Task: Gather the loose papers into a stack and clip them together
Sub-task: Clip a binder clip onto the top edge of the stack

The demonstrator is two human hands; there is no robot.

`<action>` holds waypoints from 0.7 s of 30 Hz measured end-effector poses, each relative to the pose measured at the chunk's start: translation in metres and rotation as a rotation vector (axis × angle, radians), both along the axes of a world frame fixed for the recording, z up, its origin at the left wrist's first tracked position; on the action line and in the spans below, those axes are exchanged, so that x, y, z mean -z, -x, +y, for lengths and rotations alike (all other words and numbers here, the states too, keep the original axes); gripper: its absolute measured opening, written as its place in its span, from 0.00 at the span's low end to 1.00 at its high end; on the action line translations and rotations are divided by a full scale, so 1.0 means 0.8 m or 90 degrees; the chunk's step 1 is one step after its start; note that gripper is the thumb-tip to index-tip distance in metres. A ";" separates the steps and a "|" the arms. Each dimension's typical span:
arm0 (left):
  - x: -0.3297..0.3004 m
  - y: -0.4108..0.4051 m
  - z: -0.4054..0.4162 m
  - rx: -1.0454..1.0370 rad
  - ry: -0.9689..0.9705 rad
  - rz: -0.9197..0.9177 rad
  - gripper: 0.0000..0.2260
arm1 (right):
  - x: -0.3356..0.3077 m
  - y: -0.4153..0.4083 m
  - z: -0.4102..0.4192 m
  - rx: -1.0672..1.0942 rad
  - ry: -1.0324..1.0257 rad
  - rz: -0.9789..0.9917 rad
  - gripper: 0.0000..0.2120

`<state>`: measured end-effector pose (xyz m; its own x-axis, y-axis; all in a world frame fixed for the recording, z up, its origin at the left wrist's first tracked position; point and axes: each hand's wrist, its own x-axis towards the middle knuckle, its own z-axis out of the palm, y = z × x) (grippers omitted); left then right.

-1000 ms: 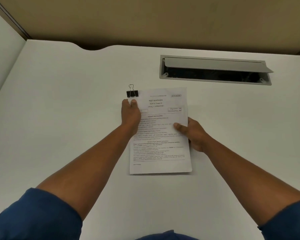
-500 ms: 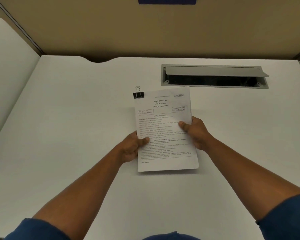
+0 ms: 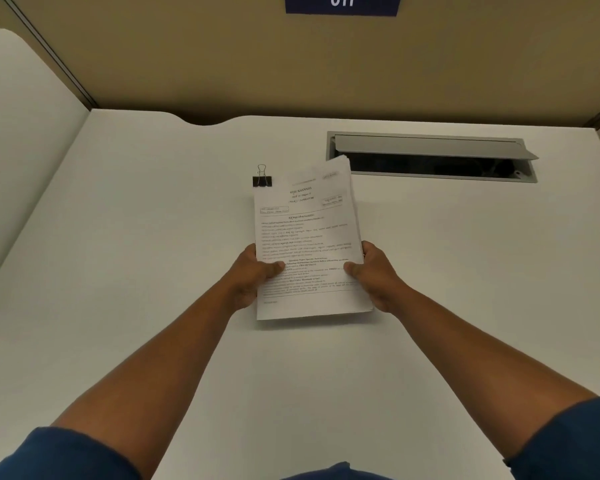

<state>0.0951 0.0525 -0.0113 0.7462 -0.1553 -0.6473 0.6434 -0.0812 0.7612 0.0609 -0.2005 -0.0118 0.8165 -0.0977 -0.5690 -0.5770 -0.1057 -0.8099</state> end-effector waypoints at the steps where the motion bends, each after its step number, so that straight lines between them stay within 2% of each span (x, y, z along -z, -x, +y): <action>1: 0.001 0.001 0.006 0.026 0.034 0.027 0.28 | 0.000 -0.003 0.002 -0.001 0.014 -0.005 0.18; 3: -0.001 0.004 0.015 0.075 0.076 0.047 0.27 | -0.001 -0.014 0.008 0.002 0.024 -0.011 0.18; 5: -0.002 0.006 0.017 0.070 0.070 0.047 0.23 | -0.004 -0.024 0.011 0.007 0.032 -0.019 0.18; 7: -0.001 -0.003 0.020 0.038 0.013 0.021 0.22 | -0.005 -0.038 0.018 0.002 0.036 -0.025 0.18; 10: 0.001 -0.026 0.024 0.027 -0.140 -0.072 0.21 | -0.005 -0.063 0.031 0.011 0.037 -0.033 0.19; 13: -0.001 -0.051 0.023 0.023 -0.251 -0.141 0.21 | -0.004 -0.088 0.040 0.011 0.020 -0.051 0.23; 18: 0.002 -0.098 0.026 -0.003 -0.335 -0.193 0.20 | 0.001 -0.129 0.048 -0.058 0.058 -0.063 0.34; 21: 0.006 -0.127 0.027 -0.026 -0.352 -0.231 0.22 | 0.008 -0.153 0.054 -0.055 0.106 -0.092 0.36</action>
<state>0.1969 0.0742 -0.0163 0.9300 0.1603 -0.3307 0.3652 -0.5034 0.7831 0.1832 -0.1572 -0.0180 0.8979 -0.1070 -0.4271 -0.4391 -0.2889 -0.8507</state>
